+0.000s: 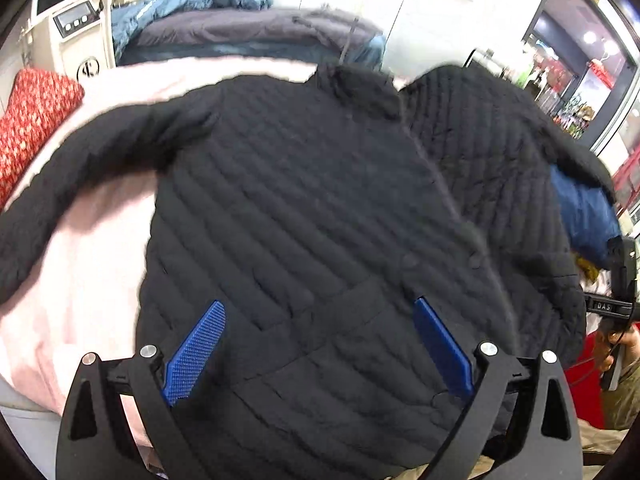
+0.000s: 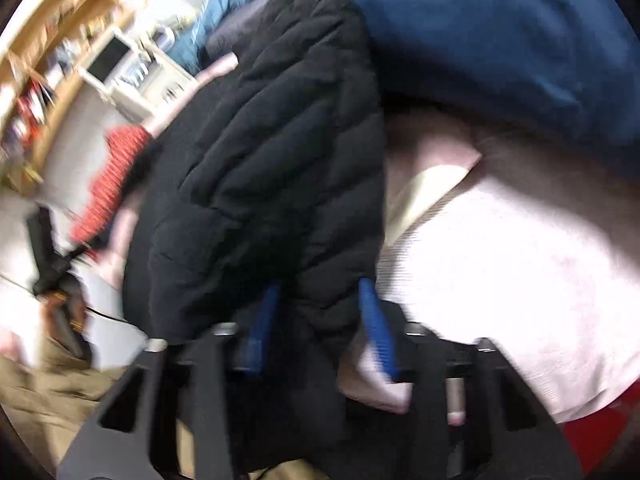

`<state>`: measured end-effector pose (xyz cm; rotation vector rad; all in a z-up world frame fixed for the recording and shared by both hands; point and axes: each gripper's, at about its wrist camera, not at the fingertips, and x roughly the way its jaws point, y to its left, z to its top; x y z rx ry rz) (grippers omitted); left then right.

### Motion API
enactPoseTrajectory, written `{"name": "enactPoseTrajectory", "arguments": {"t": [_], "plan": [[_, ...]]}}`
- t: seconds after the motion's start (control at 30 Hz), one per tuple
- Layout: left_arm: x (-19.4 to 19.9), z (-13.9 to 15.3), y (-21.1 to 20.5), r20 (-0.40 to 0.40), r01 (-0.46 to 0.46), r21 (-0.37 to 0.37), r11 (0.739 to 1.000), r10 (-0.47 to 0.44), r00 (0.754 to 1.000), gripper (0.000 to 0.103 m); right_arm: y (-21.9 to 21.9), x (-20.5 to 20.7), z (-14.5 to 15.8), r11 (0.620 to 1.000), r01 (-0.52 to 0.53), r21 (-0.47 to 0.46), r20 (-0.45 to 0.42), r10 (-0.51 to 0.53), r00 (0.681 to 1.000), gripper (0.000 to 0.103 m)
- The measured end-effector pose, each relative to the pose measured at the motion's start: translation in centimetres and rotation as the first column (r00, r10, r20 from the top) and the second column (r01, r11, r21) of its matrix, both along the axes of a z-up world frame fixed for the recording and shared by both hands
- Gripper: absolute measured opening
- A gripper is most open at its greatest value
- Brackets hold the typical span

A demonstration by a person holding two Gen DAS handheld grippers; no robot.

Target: Fold large clothes

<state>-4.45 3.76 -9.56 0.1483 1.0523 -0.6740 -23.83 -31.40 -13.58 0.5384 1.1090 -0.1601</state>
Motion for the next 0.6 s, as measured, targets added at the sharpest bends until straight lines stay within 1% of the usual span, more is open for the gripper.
{"name": "enactPoseTrajectory", "arguments": {"t": [0.03,0.07,0.1,0.13,0.17,0.2,0.27,0.33,0.37,0.4,0.43,0.47,0.5,0.53,0.57,0.6], "plan": [[0.1,-0.9,-0.2,-0.007,-0.008,0.041,0.999,0.008,1.000,0.094,0.0,0.1,-0.2,0.999,0.006,-0.031,-0.023,-0.006,1.000,0.038],[0.1,-2.0,-0.5,-0.017,-0.013,0.083,0.996,0.014,1.000,0.094,-0.2,-0.2,-0.1,0.999,0.021,-0.037,-0.027,-0.022,0.999,0.038],[0.2,-3.2,-0.8,-0.028,-0.010,0.114,0.993,0.014,1.000,0.094,-0.4,-0.4,0.2,0.999,0.034,-0.023,-0.024,-0.034,0.999,0.038],[0.1,-4.0,-1.1,-0.022,-0.008,0.139,0.990,0.011,1.000,0.094,-0.6,-0.7,0.7,0.999,0.051,-0.007,-0.022,-0.051,0.998,0.038],[-0.2,-4.4,-1.3,-0.002,-0.006,0.152,0.988,0.007,1.000,0.095,-0.7,-1.0,1.2,0.998,0.062,-0.005,-0.021,-0.062,0.998,0.039],[-0.3,-4.6,-1.5,0.011,-0.002,0.158,0.987,0.000,1.000,0.097,-0.8,-1.3,2.2,0.997,0.077,-0.025,-0.013,-0.078,0.997,0.039],[-0.5,-4.6,-2.0,0.030,0.005,0.173,0.985,-0.010,0.999,0.097,-1.1,-1.8,4.2,0.991,0.108,-0.076,0.026,-0.106,0.994,0.039],[-0.3,-4.1,-2.1,0.023,0.000,0.149,0.989,-0.003,1.000,0.097,-1.9,-2.6,6.9,0.980,0.157,-0.120,0.112,-0.144,0.983,0.040],[-0.1,-3.6,-1.9,0.015,-0.008,0.115,0.993,0.006,1.000,0.097,-2.2,-2.7,8.0,0.974,0.182,-0.134,0.141,-0.163,0.977,0.045],[0.1,-3.3,-1.8,0.008,-0.015,0.087,0.996,0.014,1.000,0.097,-2.6,-2.8,9.1,0.964,0.215,-0.153,0.173,-0.188,0.967,0.054],[0.4,-2.7,-1.5,-0.001,-0.026,0.041,0.999,0.026,1.000,0.097,-3.3,-3.0,10.1,0.953,0.250,-0.171,0.202,-0.214,0.956,0.058],[0.5,-2.2,-1.4,-0.005,-0.034,0.015,0.999,0.035,0.999,0.097,-4.2,-3.2,11.4,0.935,0.303,-0.186,0.248,-0.254,0.935,0.060],[0.8,-1.6,-1.4,-0.003,-0.044,-0.008,0.999,0.044,0.999,0.097,-5.5,-3.7,11.9,0.926,0.331,-0.184,0.270,-0.276,0.922,0.060],[0.9,-1.2,-1.5,0.001,-0.044,-0.016,0.999,0.044,0.999,0.097,-6.8,-3.9,12.7,0.905,0.387,-0.176,0.301,-0.324,0.897,0.060],[1.0,-0.9,-1.7,0.002,-0.042,-0.021,0.999,0.042,0.999,0.097,-8.0,-4.1,13.2,0.890,0.425,-0.166,0.314,-0.361,0.878,0.060],[1.0,-0.6,-1.8,0.004,-0.039,-0.028,0.999,0.040,0.999,0.097,-9.8,-4.5,13.7,0.867,0.477,-0.143,0.330,-0.412,0.849,0.060]]}}
